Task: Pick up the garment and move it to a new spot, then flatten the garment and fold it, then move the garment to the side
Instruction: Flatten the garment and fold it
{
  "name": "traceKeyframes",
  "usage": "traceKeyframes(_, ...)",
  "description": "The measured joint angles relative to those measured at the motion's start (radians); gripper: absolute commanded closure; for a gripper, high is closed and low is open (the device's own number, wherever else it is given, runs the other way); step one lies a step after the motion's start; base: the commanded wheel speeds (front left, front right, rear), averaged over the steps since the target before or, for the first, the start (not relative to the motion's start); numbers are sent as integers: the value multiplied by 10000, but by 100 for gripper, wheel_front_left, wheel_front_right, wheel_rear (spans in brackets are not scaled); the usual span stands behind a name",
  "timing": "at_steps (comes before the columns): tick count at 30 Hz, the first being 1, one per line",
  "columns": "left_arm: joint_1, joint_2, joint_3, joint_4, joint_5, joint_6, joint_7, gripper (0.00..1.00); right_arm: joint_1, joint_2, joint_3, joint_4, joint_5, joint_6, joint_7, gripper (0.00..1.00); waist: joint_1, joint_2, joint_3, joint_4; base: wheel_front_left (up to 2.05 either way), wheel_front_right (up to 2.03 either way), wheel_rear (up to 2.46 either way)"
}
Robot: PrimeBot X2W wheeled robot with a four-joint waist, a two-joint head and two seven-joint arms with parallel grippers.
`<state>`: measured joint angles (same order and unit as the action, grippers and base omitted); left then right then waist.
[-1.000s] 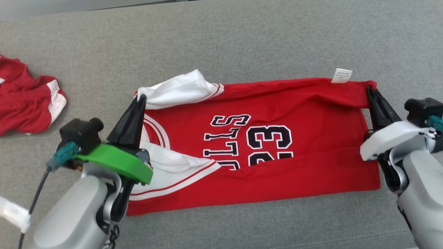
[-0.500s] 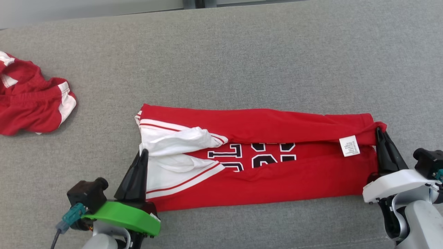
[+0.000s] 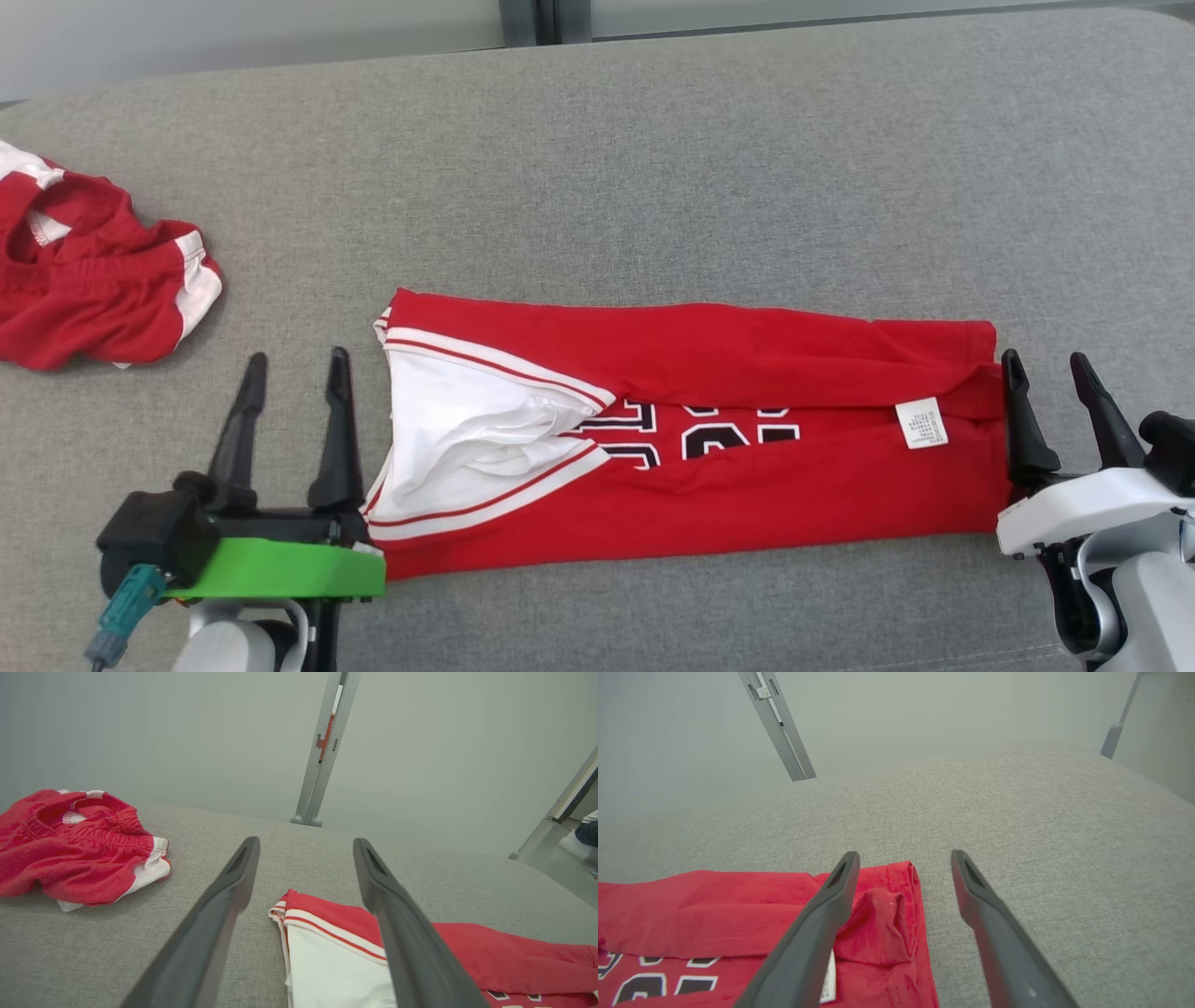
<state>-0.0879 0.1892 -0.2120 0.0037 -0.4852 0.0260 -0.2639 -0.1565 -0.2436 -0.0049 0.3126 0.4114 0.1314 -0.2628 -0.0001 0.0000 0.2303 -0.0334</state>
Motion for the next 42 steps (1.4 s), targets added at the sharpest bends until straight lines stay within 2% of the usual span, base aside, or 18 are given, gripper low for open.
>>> traceKeyframes(7,168,-888,1563,-105,1779,-439,0,0,-682,-150,249,1812,33,0,0,0,0,0,-24,156,0,0,0)
traceKeyframes(13,170,-1252,2462,389,2251,-865,0,0,-1137,-127,573,3221,395,0,0,0,0,0,48,330,0,0,0)
traceKeyframes(17,174,-1358,2719,702,2458,-1083,0,0,-1262,-46,909,3776,688,-2,-31,0,0,0,69,407,0,0,0)
traceKeyframes(18,174,-1358,2755,777,2518,-1131,0,0,-1272,-33,997,3824,790,-8,-33,33,0,0,65,424,0,0,0)
traceKeyframes(19,179,-1365,2778,821,2539,-1145,0,0,-1271,-17,1066,3843,865,-10,-35,84,0,0,56,433,0,0,0)
traceKeyframes(20,182,-1375,2817,849,2575,-1172,0,0,-1265,0,1151,3860,934,-12,-38,100,0,0,41,440,0,0,0)
traceKeyframes(25,236,-1379,2878,978,2550,-1218,0,0,-1209,15,1453,3804,1195,2,-40,100,0,0,-54,375,0,0,0)
traceKeyframes(29,306,-1383,2903,1016,2594,-1218,0,0,-1275,-282,1225,3799,1227,13,-12,100,0,0,-191,267,0,0,0)
traceKeyframes(33,322,-1386,2984,1104,2619,-1216,0,0,-1493,-995,727,4017,1154,10,-12,100,0,0,-367,169,0,0,0)
traceKeyframes(38,423,-1388,2941,1120,2633,-1221,0,0,-1734,-2071,84,4849,917,4,-12,100,0,0,-656,75,0,0,0)
traceKeyframes(42,512,-1390,2930,1127,2614,-1221,0,0,-1995,-2324,123,4970,777,4,-12,100,0,0,-865,44,0,0,0)
